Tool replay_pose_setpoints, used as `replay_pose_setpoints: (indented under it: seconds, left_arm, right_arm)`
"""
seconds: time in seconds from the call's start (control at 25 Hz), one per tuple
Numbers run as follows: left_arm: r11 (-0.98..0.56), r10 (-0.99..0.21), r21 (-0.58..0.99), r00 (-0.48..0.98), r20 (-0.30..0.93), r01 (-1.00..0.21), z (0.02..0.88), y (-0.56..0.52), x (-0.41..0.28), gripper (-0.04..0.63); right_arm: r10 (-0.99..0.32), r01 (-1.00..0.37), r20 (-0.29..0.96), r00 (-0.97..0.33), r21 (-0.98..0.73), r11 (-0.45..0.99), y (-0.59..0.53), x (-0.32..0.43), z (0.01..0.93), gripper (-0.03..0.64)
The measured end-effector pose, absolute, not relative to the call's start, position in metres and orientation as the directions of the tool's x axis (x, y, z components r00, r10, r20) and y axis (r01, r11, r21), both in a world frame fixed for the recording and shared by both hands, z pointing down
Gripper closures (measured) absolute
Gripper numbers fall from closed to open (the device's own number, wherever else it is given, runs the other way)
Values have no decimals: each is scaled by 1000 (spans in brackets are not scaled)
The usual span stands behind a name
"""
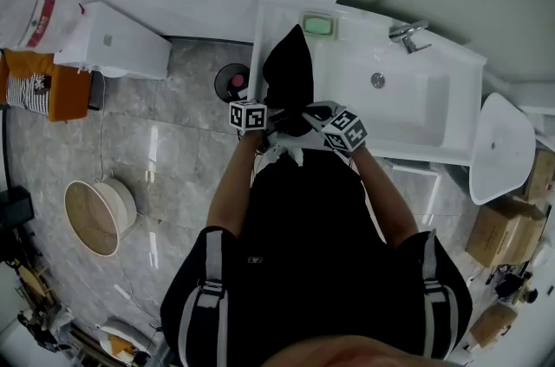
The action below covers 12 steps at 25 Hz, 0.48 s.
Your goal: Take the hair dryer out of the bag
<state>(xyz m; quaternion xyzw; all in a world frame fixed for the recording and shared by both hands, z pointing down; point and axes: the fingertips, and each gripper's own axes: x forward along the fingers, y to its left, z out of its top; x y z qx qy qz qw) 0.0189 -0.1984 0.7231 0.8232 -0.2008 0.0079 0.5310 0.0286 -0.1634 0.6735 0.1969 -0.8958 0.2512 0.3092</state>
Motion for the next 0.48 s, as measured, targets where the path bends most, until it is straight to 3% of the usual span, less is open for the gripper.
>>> replay_pose_setpoints:
  seconds: [0.16,0.36,0.48]
  left_arm:
    - [-392,-314,858,925,215,-332,710,-190,18,397]
    - [-458,-294,846,945,145,-272,684,-171,16,397]
    - [-502,-279,832,955,103,-236,668,-156,14,397]
  right_arm:
    - [-133,-406,550,-824,-410,817,-143,22,654,525]
    - [53,-138,306,-950,-570,810,-110,21,607,426]
    - [103,-65,235,-967,-614,786,-107,36,589,430]
